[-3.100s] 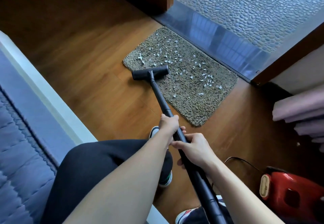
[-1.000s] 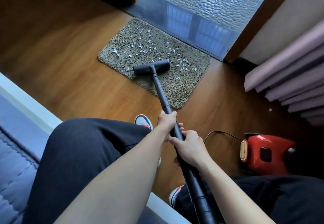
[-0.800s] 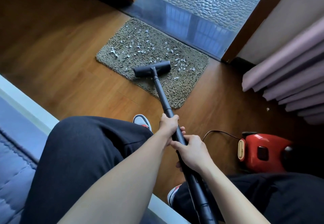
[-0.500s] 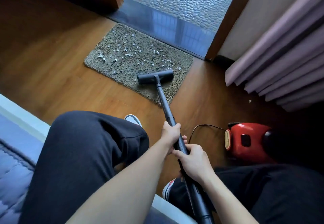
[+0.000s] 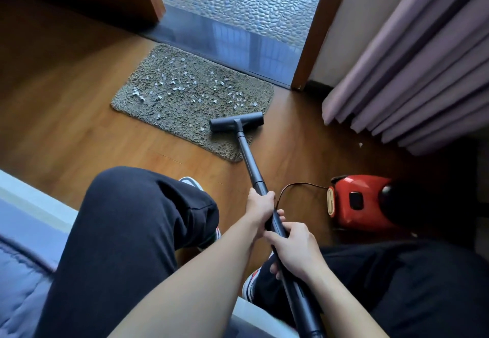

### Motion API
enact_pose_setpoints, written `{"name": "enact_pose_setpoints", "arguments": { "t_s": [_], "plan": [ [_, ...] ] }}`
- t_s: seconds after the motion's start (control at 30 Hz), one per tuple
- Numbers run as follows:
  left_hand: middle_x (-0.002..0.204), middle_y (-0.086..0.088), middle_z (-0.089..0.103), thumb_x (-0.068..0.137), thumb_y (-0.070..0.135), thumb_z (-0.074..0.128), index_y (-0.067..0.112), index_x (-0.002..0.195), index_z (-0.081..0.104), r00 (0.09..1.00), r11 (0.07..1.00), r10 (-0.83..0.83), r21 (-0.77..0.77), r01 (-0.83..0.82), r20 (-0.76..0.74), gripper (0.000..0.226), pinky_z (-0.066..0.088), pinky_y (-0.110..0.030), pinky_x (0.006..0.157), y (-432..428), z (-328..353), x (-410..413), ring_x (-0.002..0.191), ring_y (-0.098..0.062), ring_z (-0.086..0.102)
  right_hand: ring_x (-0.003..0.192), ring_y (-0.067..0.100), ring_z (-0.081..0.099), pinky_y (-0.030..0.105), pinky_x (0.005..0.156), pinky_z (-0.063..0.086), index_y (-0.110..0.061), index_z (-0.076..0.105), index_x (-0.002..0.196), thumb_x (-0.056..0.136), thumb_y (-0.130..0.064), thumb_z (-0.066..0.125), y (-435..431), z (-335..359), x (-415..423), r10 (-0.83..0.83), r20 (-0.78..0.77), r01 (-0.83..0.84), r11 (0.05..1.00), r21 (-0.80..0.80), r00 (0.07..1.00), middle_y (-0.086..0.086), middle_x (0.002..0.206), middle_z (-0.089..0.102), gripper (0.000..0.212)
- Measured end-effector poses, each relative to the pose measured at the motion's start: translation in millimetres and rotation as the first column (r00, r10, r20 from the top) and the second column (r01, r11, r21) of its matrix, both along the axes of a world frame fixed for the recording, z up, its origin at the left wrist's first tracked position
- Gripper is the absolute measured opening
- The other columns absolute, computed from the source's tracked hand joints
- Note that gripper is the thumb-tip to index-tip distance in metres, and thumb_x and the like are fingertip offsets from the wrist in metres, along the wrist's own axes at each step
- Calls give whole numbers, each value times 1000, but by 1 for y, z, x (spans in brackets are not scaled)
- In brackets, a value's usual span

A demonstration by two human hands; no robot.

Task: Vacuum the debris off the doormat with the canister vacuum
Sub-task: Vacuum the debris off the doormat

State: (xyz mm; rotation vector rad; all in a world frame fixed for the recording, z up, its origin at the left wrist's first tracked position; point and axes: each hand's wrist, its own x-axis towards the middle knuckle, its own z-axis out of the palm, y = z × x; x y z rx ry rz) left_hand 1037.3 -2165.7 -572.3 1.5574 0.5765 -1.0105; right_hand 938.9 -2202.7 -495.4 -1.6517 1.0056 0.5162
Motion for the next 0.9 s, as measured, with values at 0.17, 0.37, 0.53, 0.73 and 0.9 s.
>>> {"name": "enact_pose_setpoints", "arguments": {
  "t_s": [0.17, 0.37, 0.53, 0.73, 0.9],
  "plan": [
    [77, -13, 51, 98, 11, 49, 3, 124, 43, 999, 1000, -18, 11, 17, 31, 29, 50, -26, 41, -13, -4, 33, 48, -19, 56, 36, 22, 61, 30, 41, 52, -6, 64, 94, 95, -24, 65, -9, -2, 32, -45, -8, 45, 999, 26, 999, 16, 58, 66, 18],
    [78, -13, 48, 97, 9, 50, 4, 119, 43, 998, 1000, -18, 11, 17, 54, 24, 49, -24, 38, -31, -13, 89, 41, -17, 54, 38, 22, 63, 27, 38, 50, -4, 65, 97, 94, -22, 66, -24, -12, 86, -110, 8, 110, 993, 38, 994, 14, 62, 63, 19],
    [73, -12, 49, 97, 8, 50, 7, 111, 42, 997, 1000, -23, 12, 22, 74, 15, 47, -24, 37, -44, -21, 133, 47, -20, 55, 39, 27, 63, 31, 41, 53, -4, 65, 96, 93, -24, 66, -34, -23, 128, -132, 9, 131, 990, 45, 991, 14, 54, 63, 20],
    [69, -14, 52, 98, 11, 50, 9, 110, 40, 998, 1000, -21, -7, 21, 62, 15, 47, -25, 38, -54, -31, 172, 43, -20, 54, 40, 27, 64, 33, 44, 54, -3, 64, 94, 92, -23, 66, -44, -32, 167, -122, 30, 120, 992, 42, 992, 12, 52, 62, 20],
    [68, -16, 56, 99, 12, 51, 9, 115, 41, 999, 1000, -22, -20, 23, 50, 19, 49, -27, 40, -55, -34, 187, 41, -20, 55, 44, 29, 68, 35, 44, 57, -3, 65, 95, 92, -22, 67, -46, -34, 181, -112, 38, 111, 994, 23, 993, 10, 54, 62, 19]
  ]
}}
